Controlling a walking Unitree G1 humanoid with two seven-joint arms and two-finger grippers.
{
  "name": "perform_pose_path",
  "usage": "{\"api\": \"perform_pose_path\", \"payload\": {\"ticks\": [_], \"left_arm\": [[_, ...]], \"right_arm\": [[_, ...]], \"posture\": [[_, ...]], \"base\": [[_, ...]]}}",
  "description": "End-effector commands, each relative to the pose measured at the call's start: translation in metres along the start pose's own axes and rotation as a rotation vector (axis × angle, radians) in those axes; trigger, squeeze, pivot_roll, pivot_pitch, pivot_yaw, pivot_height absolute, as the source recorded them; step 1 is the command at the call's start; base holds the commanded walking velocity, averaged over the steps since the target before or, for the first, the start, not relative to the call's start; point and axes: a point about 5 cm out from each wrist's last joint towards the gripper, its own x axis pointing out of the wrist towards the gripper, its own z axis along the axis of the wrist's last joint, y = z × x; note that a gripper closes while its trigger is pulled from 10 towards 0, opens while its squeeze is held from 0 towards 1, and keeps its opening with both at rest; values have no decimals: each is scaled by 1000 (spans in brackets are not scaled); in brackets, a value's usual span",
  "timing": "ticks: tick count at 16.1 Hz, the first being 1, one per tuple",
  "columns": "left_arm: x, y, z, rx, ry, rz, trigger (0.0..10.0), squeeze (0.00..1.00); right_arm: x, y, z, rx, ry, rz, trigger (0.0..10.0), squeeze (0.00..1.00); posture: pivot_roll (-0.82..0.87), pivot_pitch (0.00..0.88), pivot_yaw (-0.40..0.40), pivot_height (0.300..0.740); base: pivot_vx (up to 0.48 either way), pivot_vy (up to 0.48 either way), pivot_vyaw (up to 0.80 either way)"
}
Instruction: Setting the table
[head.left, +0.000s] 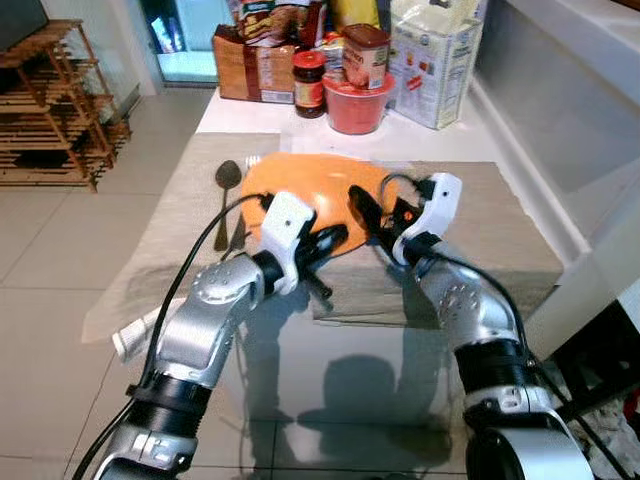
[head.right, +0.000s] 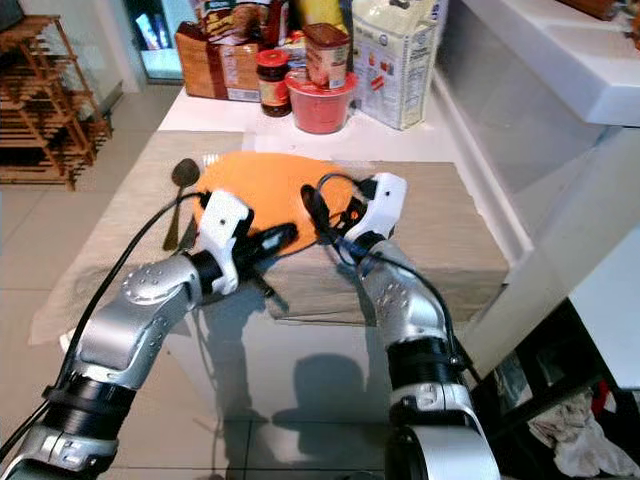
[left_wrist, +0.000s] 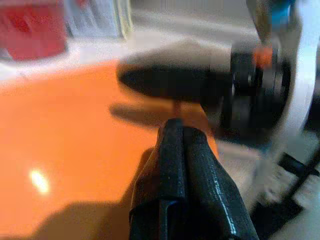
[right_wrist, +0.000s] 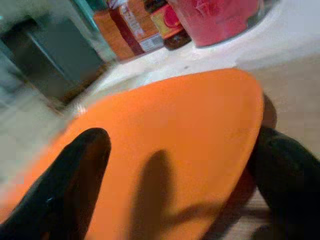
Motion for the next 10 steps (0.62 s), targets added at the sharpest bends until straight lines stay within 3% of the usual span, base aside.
{"api": "perform_pose_path", "payload": {"ticks": [1,2,3,5,10], "left_arm": [[2,2,30,92,-102,19,10000,0],[1,10,34,70,-109,68,10000,0],[-1,18,35,55,-116,116,10000,0],[-9,24,27,15,-106,170,10000,0],[-17,29,27,-5,-114,214,10000,0]], "right_arm": [[0,6,3,-121,-28,0,10000,0],[-5,5,9,-268,-86,-30,10000,0],[-9,5,12,-337,-122,-47,10000,0],[-17,3,12,-395,-145,-71,10000,0],[-23,2,-2,-430,-137,-88,10000,0]], "posture": [[29,0,-11,740],[28,0,-10,740],[26,0,-9,740],[19,0,-7,740],[29,0,-11,740]], "base": [[0,0,0],[0,0,0],[0,0,0],[0,0,0],[0,0,0]]}}
